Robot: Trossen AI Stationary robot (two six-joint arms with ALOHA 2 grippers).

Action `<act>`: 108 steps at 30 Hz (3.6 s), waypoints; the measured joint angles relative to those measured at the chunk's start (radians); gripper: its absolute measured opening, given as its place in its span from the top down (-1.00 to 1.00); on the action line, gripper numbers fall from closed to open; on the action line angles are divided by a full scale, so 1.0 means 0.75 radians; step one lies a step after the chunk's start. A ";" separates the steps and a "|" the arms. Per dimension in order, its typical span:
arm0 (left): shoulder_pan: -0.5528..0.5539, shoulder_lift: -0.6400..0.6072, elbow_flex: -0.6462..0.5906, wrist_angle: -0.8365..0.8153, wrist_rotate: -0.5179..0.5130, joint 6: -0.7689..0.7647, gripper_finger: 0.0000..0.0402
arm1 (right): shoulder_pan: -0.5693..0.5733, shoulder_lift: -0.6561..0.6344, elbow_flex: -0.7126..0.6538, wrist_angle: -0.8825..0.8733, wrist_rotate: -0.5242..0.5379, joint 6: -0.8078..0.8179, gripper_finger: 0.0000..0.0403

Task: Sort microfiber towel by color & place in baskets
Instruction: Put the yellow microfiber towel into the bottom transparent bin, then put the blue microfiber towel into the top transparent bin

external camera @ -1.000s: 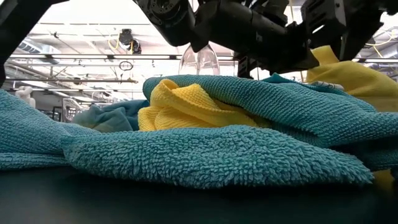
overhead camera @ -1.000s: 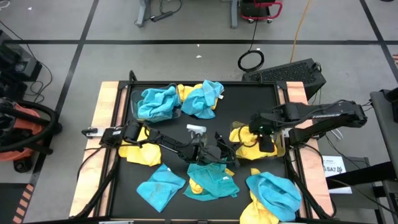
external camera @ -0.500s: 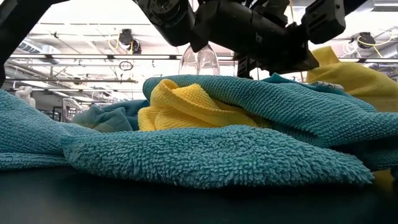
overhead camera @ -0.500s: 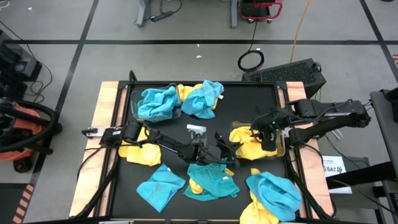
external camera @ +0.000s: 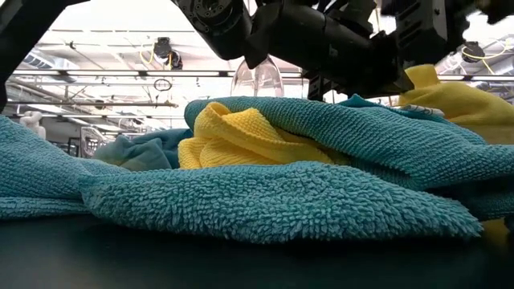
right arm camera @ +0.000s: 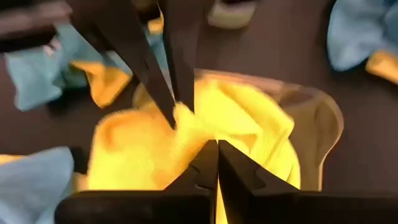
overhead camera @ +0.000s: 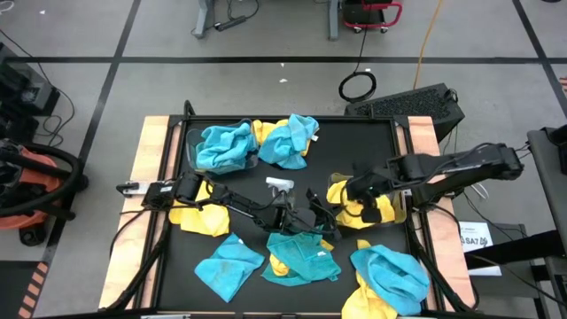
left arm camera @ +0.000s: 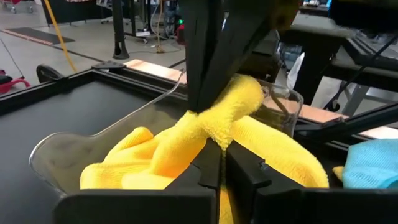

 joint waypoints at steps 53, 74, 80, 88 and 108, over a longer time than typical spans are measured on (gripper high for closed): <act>-0.320 -0.476 0.001 -0.844 -0.045 0.383 0.87 | -0.023 0.035 -0.245 0.119 0.029 0.166 0.67; -0.523 -0.694 -0.001 -1.748 -0.175 -0.064 0.58 | 0.032 -0.286 0.074 0.034 -0.010 0.152 -0.14; -0.574 -0.692 -0.001 -1.984 -0.160 -0.211 0.07 | 0.097 -0.270 0.075 0.194 -0.148 0.118 -0.23; -0.645 -0.691 -0.002 -2.290 -0.145 -0.470 -0.27 | 0.270 -0.125 0.075 0.369 -0.217 0.059 -0.24; -0.779 -0.692 -0.240 -2.369 -0.265 -0.847 -0.41 | 0.499 0.411 0.075 0.775 -0.225 -0.021 -0.24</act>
